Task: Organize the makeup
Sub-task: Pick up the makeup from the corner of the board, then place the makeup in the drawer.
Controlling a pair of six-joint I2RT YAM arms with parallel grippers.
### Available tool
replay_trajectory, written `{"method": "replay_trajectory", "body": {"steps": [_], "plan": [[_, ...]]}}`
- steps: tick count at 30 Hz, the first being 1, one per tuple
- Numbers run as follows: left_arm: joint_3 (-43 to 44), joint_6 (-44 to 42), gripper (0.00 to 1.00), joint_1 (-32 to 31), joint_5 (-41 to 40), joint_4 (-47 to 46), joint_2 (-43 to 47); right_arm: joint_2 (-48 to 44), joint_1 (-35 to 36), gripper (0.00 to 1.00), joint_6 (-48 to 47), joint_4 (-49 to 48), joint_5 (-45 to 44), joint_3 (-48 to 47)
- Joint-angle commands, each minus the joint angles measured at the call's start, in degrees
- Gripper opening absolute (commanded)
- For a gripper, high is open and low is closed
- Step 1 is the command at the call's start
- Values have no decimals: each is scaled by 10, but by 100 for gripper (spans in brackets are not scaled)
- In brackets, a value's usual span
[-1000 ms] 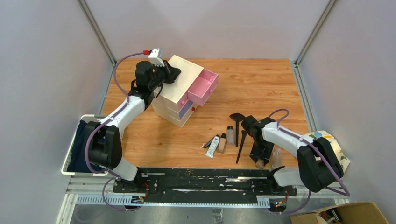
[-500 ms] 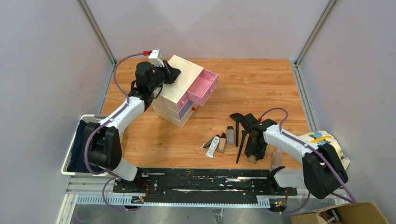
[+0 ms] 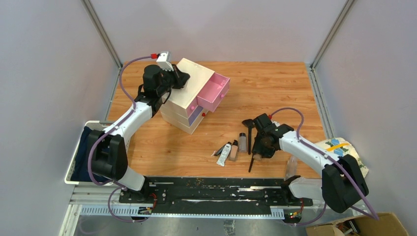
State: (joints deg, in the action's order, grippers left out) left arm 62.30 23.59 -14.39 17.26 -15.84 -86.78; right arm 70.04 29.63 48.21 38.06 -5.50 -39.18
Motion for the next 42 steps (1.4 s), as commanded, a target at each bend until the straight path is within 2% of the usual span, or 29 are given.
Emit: {"method": "replay_trajectory", "body": {"steps": [1, 6, 11, 22, 29, 42], "plan": [[-23, -8, 0, -1, -16, 132, -19, -32, 8, 0, -23, 5, -4, -40], [-21, -10, 0, -1, -19, 140, -20, -33, 8, 0, -56, 12, 2, -142], [-21, -14, 0, -1, -25, 146, -16, 15, 9, 0, -81, 3, 20, -269], [-17, -22, 0, -1, -36, 156, -16, 228, 38, 0, -126, -37, 91, -568], [-18, -27, 0, -1, -41, 156, -14, 307, 73, 0, -125, -53, 104, -661], [-18, -25, 0, -1, -38, 156, -17, 325, 98, 0, -135, -62, 84, -720]]}}
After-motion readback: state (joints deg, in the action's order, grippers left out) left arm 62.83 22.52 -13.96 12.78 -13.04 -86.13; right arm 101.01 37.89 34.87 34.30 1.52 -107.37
